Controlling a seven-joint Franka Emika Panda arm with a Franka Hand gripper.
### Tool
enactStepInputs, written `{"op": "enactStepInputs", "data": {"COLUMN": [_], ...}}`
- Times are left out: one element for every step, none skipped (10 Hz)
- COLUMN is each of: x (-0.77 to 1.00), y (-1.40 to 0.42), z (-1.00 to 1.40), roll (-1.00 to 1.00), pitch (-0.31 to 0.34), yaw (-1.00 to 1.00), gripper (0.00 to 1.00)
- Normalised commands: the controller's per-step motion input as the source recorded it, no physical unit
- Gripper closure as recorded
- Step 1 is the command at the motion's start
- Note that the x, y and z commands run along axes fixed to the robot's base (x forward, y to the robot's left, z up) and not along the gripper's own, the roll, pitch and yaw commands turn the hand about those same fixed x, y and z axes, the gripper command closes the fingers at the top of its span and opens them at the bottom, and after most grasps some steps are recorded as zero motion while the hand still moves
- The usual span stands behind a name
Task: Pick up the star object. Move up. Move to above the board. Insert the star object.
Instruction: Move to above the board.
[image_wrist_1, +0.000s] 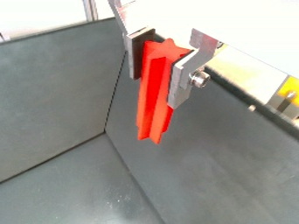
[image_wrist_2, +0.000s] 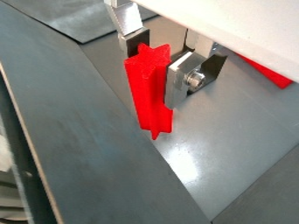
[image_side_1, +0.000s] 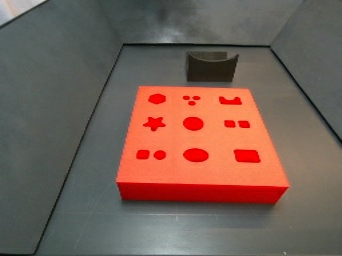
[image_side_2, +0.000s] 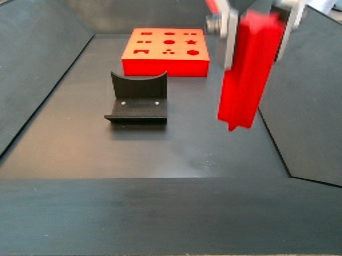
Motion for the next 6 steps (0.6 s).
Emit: {"op": "enactStepInputs", "data": {"x": [0.05, 0.05, 0.04, 0.02, 0.01, 0.01], "y": [0.07, 0.07, 0.05, 0.03, 0.02, 0.01], "z": [1.00, 1.00, 0.99, 0.85, 0.64, 0.54], "roll": [0.05, 0.05, 0.05, 0.05, 0.05, 0.05], "pitch": [0.100, 0.098, 0.093, 0.096, 0.099, 0.100], "yaw": [0.02, 0.02, 0.03, 0.03, 0.03, 0.03], "gripper": [1.00, 1.00, 1.00, 1.00, 1.00, 1.00]}}
